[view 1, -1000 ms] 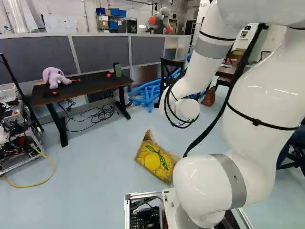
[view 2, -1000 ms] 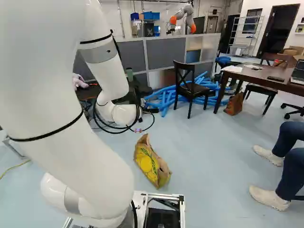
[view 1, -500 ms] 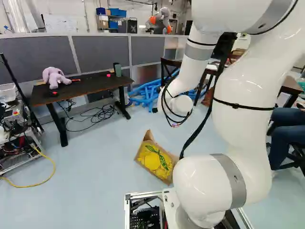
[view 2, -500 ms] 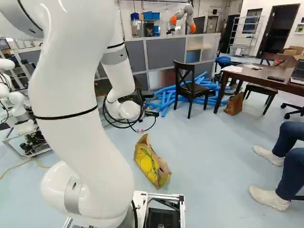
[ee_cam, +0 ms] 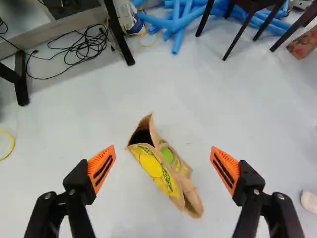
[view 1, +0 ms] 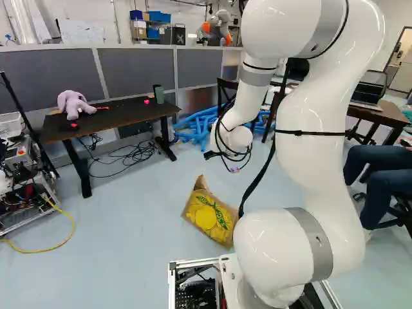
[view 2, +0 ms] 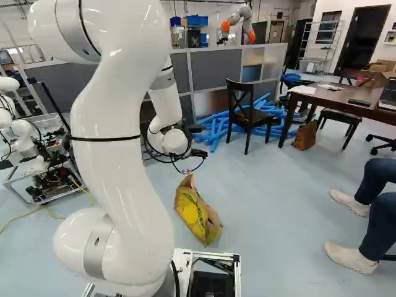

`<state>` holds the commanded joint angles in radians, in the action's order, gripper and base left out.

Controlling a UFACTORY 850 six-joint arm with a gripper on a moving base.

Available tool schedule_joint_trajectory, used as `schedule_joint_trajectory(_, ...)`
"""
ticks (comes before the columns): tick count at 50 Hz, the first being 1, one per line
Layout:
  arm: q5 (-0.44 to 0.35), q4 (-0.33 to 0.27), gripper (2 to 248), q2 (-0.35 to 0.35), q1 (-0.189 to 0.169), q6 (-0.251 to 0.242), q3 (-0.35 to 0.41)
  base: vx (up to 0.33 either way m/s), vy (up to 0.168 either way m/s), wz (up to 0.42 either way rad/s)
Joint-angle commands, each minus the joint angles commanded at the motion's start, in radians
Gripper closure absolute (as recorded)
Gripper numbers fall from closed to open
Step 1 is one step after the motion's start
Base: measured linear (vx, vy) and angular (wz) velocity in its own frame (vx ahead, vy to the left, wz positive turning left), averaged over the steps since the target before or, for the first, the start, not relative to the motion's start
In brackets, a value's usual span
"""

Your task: Pick up the bag on the ground and place it on the table

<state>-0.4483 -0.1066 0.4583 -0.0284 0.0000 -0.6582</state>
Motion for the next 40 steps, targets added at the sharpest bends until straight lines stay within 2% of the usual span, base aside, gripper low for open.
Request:
schedule_joint_trajectory(11,0.059,-0.03,3,0.053,0.001,0.0,-0.035,0.0,0.0,0.0)
schedule_joint_trajectory(15,0.077,-0.042,3,0.069,0.001,-0.017,-0.043,0.0,0.0,0.0)
schedule_joint_trajectory(27,0.119,-0.069,3,0.116,0.001,-0.127,-0.067,0.0,0.0,0.0)
schedule_joint_trajectory(40,0.128,-0.073,3,0.168,0.001,-0.263,-0.094,0.0,0.0,0.0)
